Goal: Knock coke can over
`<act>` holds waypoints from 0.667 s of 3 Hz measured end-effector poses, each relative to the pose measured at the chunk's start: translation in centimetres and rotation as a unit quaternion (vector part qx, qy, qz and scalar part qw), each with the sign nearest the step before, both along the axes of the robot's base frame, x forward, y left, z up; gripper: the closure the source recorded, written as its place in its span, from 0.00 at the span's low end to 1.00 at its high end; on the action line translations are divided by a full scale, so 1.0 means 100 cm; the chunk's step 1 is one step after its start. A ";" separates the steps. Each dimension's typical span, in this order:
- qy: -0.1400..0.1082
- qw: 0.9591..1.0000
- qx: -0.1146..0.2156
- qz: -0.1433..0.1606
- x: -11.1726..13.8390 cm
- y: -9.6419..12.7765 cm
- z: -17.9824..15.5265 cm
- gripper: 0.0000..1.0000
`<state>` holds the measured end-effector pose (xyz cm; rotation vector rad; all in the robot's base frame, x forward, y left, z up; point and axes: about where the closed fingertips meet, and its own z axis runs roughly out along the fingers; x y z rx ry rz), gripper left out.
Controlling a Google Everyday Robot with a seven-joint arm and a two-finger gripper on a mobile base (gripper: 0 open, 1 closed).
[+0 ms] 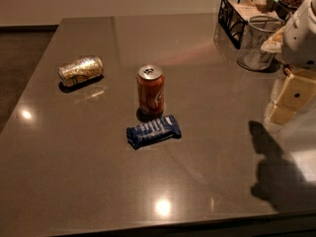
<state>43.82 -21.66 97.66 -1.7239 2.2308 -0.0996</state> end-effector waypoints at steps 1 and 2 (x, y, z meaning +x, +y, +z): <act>0.000 1.000 0.000 0.000 0.000 0.000 0.000 0.00; 0.000 0.999 0.024 0.023 0.018 0.026 0.004 0.00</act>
Offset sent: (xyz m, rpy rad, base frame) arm 0.0415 0.0624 0.0062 0.1163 0.0198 0.1129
